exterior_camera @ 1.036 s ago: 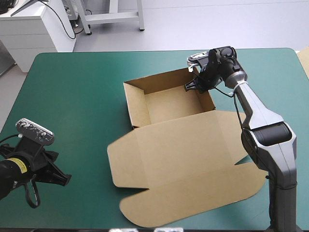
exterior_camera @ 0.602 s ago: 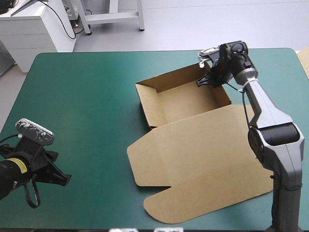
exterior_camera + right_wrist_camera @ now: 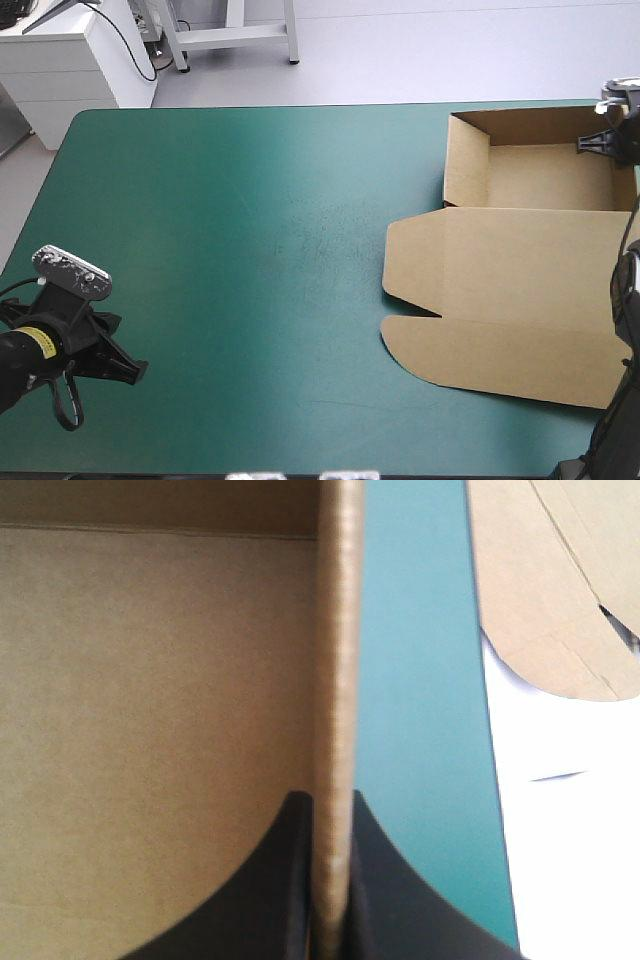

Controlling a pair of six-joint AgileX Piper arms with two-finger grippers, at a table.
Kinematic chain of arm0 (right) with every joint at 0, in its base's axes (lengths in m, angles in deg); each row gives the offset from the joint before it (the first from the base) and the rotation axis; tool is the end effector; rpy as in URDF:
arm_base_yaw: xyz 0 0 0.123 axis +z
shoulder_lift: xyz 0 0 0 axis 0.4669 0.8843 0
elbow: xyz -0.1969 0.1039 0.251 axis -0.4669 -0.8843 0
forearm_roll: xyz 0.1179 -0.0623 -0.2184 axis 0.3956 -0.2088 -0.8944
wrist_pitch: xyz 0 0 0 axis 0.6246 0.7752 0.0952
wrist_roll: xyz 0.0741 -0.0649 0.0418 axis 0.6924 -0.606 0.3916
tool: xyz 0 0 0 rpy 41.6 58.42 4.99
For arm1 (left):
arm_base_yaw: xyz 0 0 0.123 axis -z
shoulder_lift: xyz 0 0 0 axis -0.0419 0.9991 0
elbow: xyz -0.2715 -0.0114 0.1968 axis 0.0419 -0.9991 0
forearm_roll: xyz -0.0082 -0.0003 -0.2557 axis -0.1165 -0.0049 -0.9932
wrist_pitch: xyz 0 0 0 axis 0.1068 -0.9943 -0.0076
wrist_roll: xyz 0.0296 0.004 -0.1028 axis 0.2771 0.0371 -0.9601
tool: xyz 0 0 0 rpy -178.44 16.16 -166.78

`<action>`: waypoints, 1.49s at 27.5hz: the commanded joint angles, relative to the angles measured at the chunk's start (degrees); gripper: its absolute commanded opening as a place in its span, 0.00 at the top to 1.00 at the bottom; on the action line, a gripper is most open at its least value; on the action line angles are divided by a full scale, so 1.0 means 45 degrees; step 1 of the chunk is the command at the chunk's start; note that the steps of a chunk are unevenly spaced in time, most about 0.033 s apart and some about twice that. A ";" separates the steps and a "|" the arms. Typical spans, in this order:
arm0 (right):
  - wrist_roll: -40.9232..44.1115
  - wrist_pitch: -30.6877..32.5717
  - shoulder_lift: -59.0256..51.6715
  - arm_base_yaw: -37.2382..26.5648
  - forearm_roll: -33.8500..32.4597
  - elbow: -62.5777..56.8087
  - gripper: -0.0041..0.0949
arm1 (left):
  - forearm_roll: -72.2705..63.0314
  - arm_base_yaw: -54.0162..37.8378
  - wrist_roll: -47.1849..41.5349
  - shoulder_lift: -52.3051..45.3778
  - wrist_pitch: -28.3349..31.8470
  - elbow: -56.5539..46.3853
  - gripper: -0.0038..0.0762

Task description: Fold the box

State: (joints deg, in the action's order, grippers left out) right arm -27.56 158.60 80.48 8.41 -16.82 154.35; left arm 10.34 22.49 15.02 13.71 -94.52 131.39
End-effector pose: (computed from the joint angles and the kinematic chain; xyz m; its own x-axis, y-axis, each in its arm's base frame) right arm 0.4775 -0.1770 0.3581 -0.8851 0.0790 -0.4587 0.1750 0.9696 -0.1709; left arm 0.0796 -0.0167 0.4079 -0.6646 0.4301 -0.6111 0.4002 0.8954 0.1951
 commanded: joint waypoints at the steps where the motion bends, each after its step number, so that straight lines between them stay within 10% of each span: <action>1: -0.0123 -0.0166 -0.0903 -0.0932 0.0401 0.0425 0.98 | 0.0074 0.0008 -0.0128 -0.0015 -0.0203 0.0277 0.96; 4: -0.0219 -0.0257 -0.0883 -0.1416 0.0251 0.0374 0.93 | 0.0180 0.0008 -0.0128 -0.0015 -0.0203 0.0277 0.96; 12: -0.0219 -0.0302 -0.0883 -0.1658 0.0523 0.0374 0.18 | 0.0180 0.0008 -0.0128 -0.0015 -0.0118 0.0277 0.96; 16: -0.0219 -0.0265 -0.0906 -0.1658 0.0771 0.0374 0.04 | 0.0180 0.0008 -0.0128 -0.0015 -0.0118 0.0277 0.96; 24: -0.0219 -0.0026 -0.1802 -0.1658 0.1183 0.0396 0.11 | 0.0129 0.0008 -0.0128 -0.0015 -0.0118 0.0277 0.96; 33: -0.0388 -0.0026 -0.3608 -0.1658 0.3541 0.0396 0.96 | 0.0129 0.0008 -0.0553 -0.0015 -0.0222 0.0277 0.96; 41: -0.0885 -0.0026 -0.4942 -0.0720 0.5807 0.0301 0.98 | -0.0787 0.0008 -0.0606 -0.0015 -0.0491 0.0277 0.96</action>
State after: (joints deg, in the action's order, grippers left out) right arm -30.61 158.75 62.95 3.04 6.86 154.40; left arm 9.47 22.49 13.02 13.71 -94.47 131.39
